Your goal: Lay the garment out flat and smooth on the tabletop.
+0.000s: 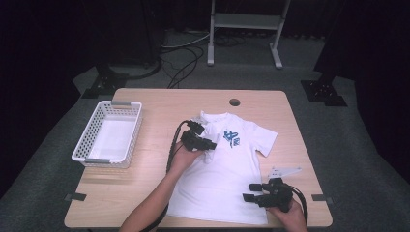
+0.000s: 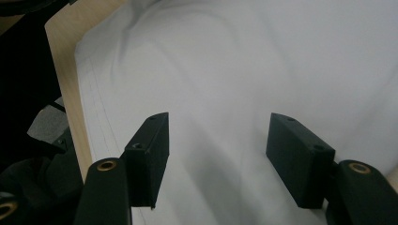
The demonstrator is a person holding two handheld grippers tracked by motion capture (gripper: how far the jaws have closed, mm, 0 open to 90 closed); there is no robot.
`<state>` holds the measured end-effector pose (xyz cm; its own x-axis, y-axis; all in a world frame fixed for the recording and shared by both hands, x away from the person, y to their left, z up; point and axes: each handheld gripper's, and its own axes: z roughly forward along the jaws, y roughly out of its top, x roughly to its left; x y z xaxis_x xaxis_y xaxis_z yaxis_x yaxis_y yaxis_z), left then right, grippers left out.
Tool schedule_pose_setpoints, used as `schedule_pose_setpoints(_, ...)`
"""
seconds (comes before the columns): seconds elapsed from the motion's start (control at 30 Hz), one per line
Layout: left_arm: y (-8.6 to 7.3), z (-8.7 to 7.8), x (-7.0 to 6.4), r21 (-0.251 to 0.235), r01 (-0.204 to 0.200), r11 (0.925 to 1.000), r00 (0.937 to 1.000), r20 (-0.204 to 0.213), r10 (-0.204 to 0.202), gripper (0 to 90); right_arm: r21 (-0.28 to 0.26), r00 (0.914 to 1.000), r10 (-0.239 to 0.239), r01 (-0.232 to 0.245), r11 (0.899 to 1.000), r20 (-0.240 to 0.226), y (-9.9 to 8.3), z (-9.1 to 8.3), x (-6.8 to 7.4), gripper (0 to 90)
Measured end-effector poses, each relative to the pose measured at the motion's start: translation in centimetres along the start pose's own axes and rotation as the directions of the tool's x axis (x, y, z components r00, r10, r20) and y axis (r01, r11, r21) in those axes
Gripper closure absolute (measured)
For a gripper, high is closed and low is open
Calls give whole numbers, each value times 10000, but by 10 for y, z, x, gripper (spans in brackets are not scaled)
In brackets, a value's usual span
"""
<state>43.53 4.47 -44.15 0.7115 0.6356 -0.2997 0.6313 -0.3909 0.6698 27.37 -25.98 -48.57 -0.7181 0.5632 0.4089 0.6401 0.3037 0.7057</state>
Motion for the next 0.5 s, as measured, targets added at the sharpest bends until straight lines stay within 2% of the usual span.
schedule_pose_setpoints(0.17, 4, -6, 8, -426, 200, 9989, 9983, -532, -223, 559, 3, 10000, 10, -10, 10000, 1, 0, 0, 0, 393)
schedule_pose_setpoints(0.27, 4, -6, 18, -476, 569, 9972, 9959, -676, -600, 552, 4, 10000, 4, -4, 10000, -1, 0, 0, 0, 393)
schedule_pose_setpoints(0.4, 3, -4, 32, -526, 1161, 9919, 9908, -640, -1193, 553, 12, 10000, 2, -2, 10000, -14, 0, 0, 0, 393)
schedule_pose_setpoints(0.5, 3, -3, 40, -563, 1428, 9882, 9872, -642, -1463, 522, 14, 10000, 9, -9, 10000, -35, 0, 0, -1, 393)
